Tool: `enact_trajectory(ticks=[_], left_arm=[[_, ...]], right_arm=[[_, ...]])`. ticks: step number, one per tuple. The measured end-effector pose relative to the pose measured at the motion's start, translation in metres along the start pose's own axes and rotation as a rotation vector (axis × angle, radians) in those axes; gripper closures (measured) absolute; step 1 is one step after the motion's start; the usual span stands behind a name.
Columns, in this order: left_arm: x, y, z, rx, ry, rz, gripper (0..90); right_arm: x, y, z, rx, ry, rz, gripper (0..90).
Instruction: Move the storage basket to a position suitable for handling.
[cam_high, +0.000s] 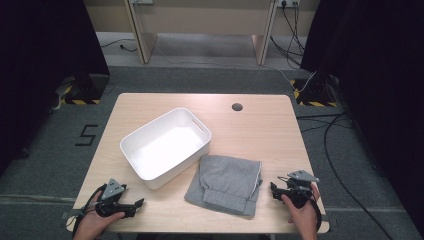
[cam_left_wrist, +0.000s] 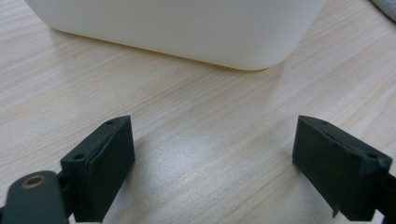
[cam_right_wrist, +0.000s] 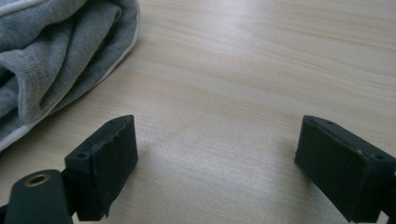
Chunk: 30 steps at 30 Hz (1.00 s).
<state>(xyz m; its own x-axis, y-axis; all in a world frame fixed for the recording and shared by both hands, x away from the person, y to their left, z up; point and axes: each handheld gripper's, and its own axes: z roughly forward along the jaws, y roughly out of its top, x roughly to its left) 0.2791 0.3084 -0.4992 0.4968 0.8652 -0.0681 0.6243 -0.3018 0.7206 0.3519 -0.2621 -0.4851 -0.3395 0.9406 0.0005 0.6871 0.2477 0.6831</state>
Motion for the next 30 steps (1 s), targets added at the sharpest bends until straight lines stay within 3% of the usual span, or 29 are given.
enact_trajectory(ticks=[5,15,19,20,21,22,24,30], left_arm=[[0.0,0.0,0.0,0.0,0.0,0.0,12.3],[-0.001,0.001,0.0,-0.008,0.016,-0.017,14.2],[-0.004,0.004,-0.002,-0.055,0.005,-0.047,15.5],[-0.007,0.008,-0.006,-0.096,0.017,-0.04,15.4],[-0.007,0.008,-0.006,-0.096,0.017,-0.04,15.4],[-0.01,0.012,-0.008,-0.135,0.02,-0.042,15.4],[-0.013,0.016,-0.008,-0.161,0.031,-0.035,15.4],[-0.018,0.023,-0.004,-0.2,0.047,-0.03,15.5]], right_arm=[[0.002,0.001,0.001,0.019,0.026,-0.021,6.0],[0.002,0.001,0.001,0.021,0.025,-0.019,5.7],[0.002,0.001,0.001,0.021,0.025,-0.02,5.6],[0.002,0.001,0.002,0.021,0.025,-0.02,5.6],[0.002,0.001,0.002,0.021,0.025,-0.02,5.6],[0.002,0.001,0.002,0.021,0.025,-0.02,5.6],[0.002,0.001,0.002,0.021,0.025,-0.02,5.6],[0.002,0.001,0.002,0.021,0.025,-0.02,5.6]])
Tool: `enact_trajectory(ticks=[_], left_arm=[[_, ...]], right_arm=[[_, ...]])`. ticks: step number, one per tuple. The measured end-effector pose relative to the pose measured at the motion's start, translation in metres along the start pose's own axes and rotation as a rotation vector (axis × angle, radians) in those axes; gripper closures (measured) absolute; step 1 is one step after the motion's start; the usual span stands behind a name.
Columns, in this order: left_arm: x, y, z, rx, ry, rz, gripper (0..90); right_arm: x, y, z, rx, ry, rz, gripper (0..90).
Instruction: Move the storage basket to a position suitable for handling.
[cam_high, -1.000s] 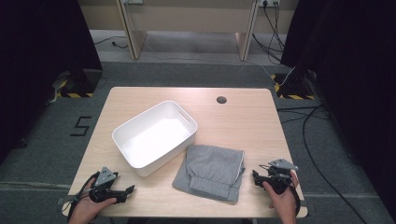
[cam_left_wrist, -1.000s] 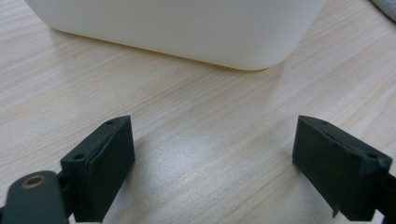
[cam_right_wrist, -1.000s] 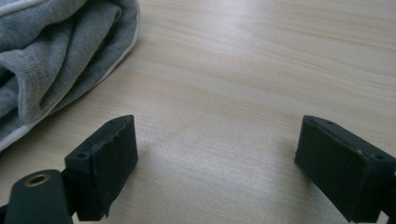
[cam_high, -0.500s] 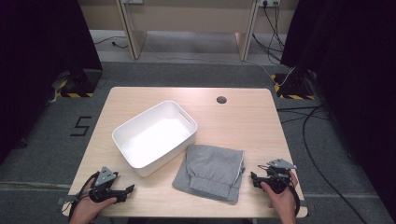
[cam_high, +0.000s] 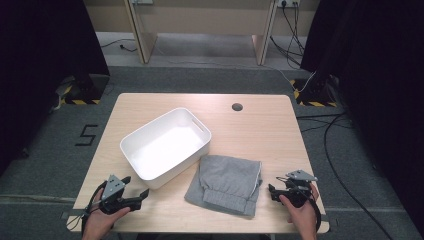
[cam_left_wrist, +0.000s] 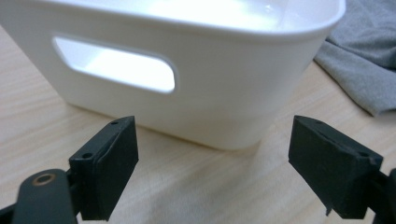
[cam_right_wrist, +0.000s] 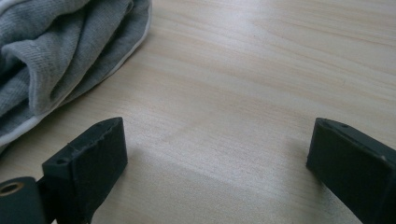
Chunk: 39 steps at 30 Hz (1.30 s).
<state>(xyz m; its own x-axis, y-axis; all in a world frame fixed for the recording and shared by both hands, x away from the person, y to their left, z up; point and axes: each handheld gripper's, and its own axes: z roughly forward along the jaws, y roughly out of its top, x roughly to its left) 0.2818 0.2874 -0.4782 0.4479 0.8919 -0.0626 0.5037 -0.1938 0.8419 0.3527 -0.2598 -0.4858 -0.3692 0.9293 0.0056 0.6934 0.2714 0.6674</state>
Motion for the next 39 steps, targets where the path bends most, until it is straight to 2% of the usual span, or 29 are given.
enact_trajectory(ticks=[3,6,11,13,21,24,34,39], left_arm=[[0.0,0.003,0.002,-0.02,0.015,0.003,18.2],[-0.001,0.007,0.006,-0.026,-0.005,0.019,18.4],[-0.008,0.014,0.01,-0.041,-0.012,0.051,20.0],[-0.01,0.018,0.015,-0.025,0.003,0.058,18.0],[-0.009,0.026,0.025,-0.016,-0.007,0.054,18.1],[-0.009,0.033,0.033,-0.005,-0.023,0.043,18.3],[-0.009,0.048,0.052,0.019,-0.034,0.028,17.7],[-0.01,0.055,0.062,0.022,-0.043,0.032,17.8]], right_arm=[[0.0,0.0,0.0,0.0,0.0,0.0,5.6],[0.0,0.0,0.0,0.0,0.0,0.0,5.6],[0.0,0.0,0.0,0.0,0.0,0.0,5.6],[0.0,0.0,0.0,0.0,0.0,0.0,5.6],[0.0,0.0,0.0,0.0,0.0,0.0,5.6],[0.0,0.0,0.0,0.0,0.0,0.0,5.6],[0.0,0.0,0.0,0.0,0.0,0.0,5.6],[0.0,0.0,0.0,0.0,0.0,0.0,5.8]])
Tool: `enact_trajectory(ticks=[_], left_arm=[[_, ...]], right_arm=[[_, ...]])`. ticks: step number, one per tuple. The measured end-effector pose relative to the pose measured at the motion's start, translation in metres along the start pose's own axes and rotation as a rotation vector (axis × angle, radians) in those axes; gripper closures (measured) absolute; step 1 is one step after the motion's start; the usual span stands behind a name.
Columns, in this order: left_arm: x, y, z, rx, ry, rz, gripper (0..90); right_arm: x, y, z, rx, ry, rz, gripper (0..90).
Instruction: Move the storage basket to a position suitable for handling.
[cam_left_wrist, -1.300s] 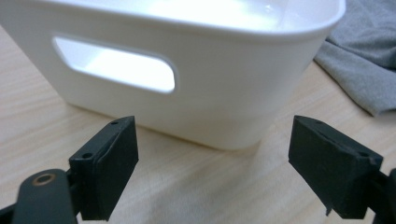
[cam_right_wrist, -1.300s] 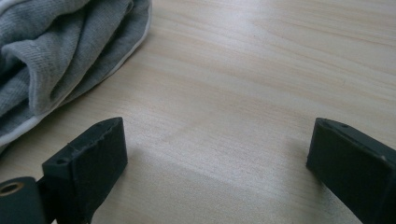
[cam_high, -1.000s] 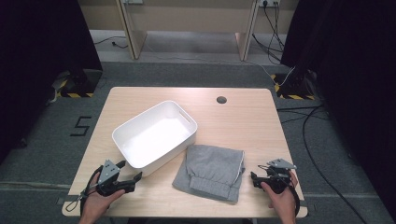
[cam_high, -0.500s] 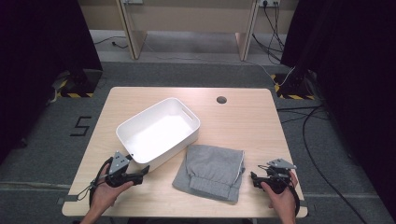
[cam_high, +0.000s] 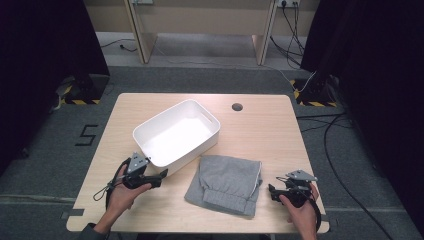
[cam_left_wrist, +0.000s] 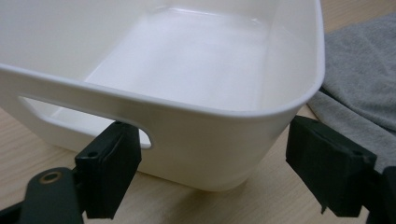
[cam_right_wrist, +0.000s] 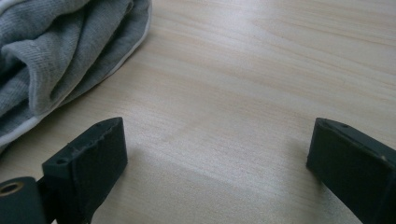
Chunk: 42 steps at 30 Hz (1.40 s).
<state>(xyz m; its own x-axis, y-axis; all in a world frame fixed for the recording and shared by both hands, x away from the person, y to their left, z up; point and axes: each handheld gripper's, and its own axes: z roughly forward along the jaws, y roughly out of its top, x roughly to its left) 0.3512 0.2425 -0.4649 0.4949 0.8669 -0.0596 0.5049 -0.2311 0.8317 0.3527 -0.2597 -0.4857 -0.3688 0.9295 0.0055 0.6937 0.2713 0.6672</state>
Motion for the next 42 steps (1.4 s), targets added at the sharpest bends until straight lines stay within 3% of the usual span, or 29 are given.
enact_trajectory(ticks=[2,3,8,9,11,15,21,24,25,29,35,40,42], left_arm=[[0.0,0.002,0.003,0.001,-0.004,0.002,17.9],[0.0,0.002,0.003,0.001,-0.004,0.002,17.9],[-0.001,0.005,0.007,-0.001,-0.01,0.004,17.8],[-0.001,0.004,0.007,-0.004,-0.012,0.0,17.8],[-0.001,0.004,0.007,-0.006,-0.017,-0.005,17.9],[0.0,0.005,0.007,-0.011,-0.02,-0.015,18.2],[0.001,0.005,0.007,-0.013,-0.027,-0.019,18.2],[0.002,0.005,0.007,-0.013,-0.028,-0.02,18.2],[0.001,0.004,0.008,-0.014,-0.027,-0.02,18.1],[0.002,0.005,0.008,-0.015,-0.028,-0.022,18.2],[0.002,0.005,0.008,-0.016,-0.029,-0.024,18.1],[0.002,0.005,0.008,-0.017,-0.028,-0.025,18.0],[0.002,0.005,0.008,-0.017,-0.028,-0.026,18.0]], right_arm=[[-0.001,0.0,0.0,-0.008,0.006,-0.003,10.4],[-0.001,0.0,-0.002,-0.024,0.017,0.005,16.9],[-0.003,0.001,-0.001,-0.036,0.02,0.017,18.2],[-0.003,0.002,-0.001,-0.057,0.008,-0.005,17.8],[-0.002,0.004,-0.001,-0.056,0.011,0.001,17.4],[0.001,0.015,-0.002,-0.072,0.008,-0.031,19.0],[0.014,0.048,-0.003,-0.113,0.024,-0.084,20.6],[0.016,0.056,-0.004,-0.126,0.029,-0.084,21.2],[0.021,0.069,-0.004,-0.149,0.037,-0.085,21.7],[0.026,0.083,-0.002,-0.158,0.05,-0.094,22.2],[0.04,0.116,0.015,-0.16,0.072,-0.126,23.6],[0.057,0.135,0.027,-0.148,0.076,-0.166,24.1],[0.068,0.151,0.035,-0.157,0.089,-0.193,24.9]])
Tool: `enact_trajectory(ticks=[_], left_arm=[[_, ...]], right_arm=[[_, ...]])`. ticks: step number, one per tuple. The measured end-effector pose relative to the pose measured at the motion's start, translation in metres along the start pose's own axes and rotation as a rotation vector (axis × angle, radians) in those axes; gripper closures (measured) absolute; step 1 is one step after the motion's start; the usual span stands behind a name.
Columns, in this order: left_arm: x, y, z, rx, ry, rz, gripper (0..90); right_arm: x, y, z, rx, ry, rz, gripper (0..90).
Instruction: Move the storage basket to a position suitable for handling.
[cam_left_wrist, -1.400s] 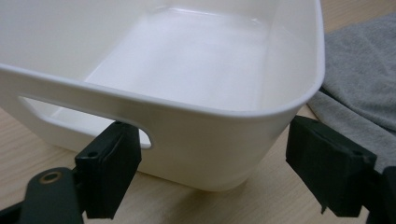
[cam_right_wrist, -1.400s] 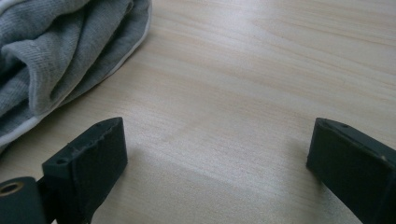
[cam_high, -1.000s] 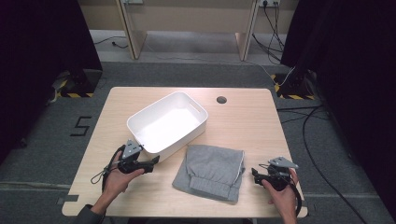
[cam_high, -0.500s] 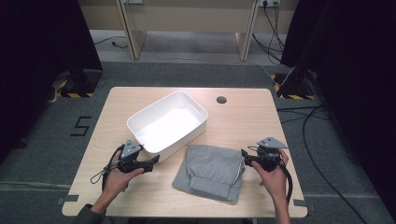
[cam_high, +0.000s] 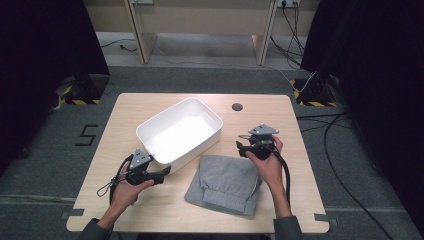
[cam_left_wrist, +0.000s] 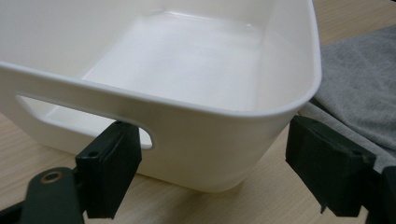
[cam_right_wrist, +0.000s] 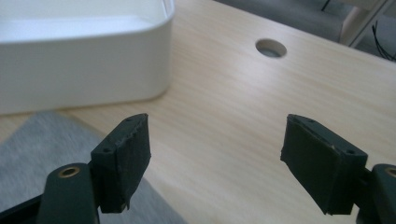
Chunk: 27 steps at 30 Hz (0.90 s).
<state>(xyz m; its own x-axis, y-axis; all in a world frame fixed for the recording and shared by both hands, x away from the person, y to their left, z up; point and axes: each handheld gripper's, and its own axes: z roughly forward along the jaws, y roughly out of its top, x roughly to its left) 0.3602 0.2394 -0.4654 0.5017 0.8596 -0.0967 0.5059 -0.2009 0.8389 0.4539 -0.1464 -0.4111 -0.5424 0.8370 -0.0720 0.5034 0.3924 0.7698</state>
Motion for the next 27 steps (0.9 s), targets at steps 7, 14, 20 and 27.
enact_trajectory(ticks=[7,14,20,27], left_arm=[[0.0,0.0,0.0,-0.003,-0.002,-0.006,18.0],[0.001,0.001,0.001,0.002,-0.008,-0.005,18.1],[0.001,0.002,0.003,-0.002,-0.011,-0.004,18.2],[0.002,0.003,0.004,-0.003,-0.015,-0.001,18.1]], right_arm=[[0.017,0.035,0.028,-0.024,0.038,-0.016,25.5],[0.026,0.056,0.05,-0.016,0.046,-0.036,25.8],[0.028,0.073,0.067,-0.008,0.048,-0.037,25.4],[0.029,0.075,0.096,0.107,-0.028,-0.1,25.9]])
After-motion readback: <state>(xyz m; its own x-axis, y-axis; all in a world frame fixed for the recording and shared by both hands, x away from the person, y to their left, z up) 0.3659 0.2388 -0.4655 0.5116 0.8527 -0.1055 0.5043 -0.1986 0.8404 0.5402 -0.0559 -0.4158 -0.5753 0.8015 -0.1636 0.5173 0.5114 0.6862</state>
